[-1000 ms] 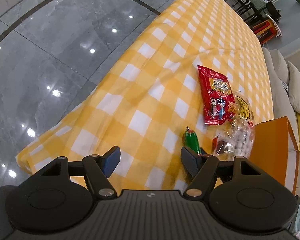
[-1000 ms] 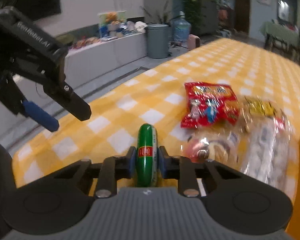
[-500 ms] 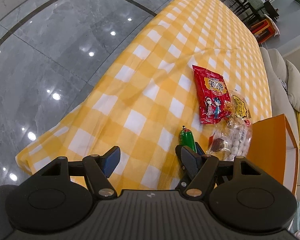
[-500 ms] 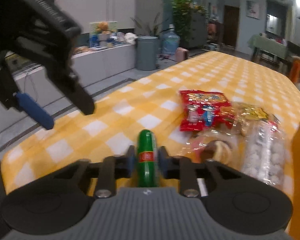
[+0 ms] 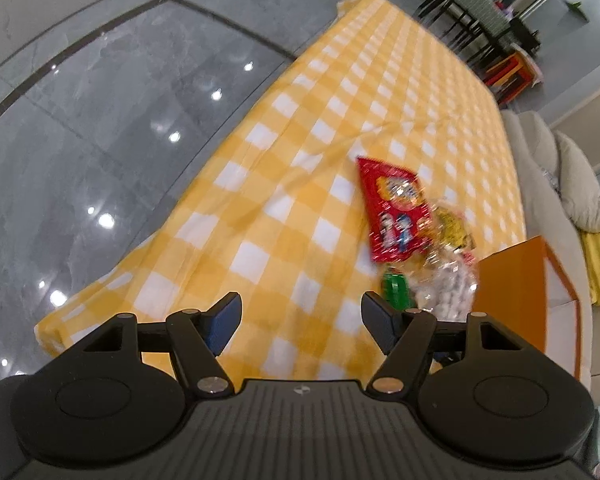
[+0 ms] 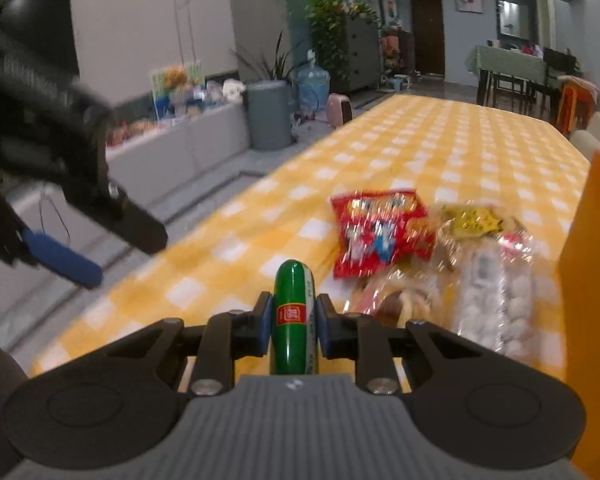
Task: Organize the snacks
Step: 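Grasp the green sausage with the right tool and lift it, then grasp the clear bun bag with the left tool while the right tool carries the sausage toward the box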
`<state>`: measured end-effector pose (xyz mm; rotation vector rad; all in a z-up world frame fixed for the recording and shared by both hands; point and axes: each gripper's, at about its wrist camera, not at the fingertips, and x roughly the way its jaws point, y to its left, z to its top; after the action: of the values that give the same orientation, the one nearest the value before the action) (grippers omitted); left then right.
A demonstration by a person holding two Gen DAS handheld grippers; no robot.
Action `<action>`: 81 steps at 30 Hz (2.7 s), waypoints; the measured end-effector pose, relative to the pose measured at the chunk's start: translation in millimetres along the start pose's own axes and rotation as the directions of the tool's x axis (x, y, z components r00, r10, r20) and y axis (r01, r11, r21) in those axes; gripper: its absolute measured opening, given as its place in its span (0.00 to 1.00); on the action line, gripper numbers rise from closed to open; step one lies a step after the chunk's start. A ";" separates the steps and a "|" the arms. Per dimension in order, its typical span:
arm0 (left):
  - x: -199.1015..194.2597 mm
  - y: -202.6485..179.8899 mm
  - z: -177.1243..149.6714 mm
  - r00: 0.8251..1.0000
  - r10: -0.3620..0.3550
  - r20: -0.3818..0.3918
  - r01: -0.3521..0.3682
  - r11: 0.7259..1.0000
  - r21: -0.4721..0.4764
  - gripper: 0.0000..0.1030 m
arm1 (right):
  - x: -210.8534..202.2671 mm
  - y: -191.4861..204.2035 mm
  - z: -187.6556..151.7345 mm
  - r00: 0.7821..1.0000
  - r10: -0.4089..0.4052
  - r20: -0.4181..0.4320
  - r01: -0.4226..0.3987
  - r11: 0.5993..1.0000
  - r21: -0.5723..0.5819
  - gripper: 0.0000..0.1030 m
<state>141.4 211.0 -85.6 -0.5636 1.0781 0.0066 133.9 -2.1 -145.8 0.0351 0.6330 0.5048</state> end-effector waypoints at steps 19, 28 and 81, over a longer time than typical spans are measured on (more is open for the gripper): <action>46.3 -100.1 -13.5 0.993 -0.090 -0.078 0.104 0.975 0.196 0.80 | -151.2 -75.5 68.1 0.984 -0.059 0.169 0.038 0.992 0.123 0.20; 97.6 -130.7 -13.7 0.995 0.048 -0.087 -0.021 0.957 0.290 0.79 | -135.4 -87.9 59.9 0.994 -0.037 0.099 0.020 0.986 0.166 0.20; 27.8 -190.4 -50.5 0.905 -0.384 -0.182 0.425 0.822 0.380 0.42 | -141.5 -222.8 25.9 0.831 -0.424 -0.361 0.508 0.842 0.181 0.20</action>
<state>165.0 17.9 -44.2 -0.3997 0.9974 -0.6199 149.4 -260.2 -86.5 0.0566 0.9828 -0.0677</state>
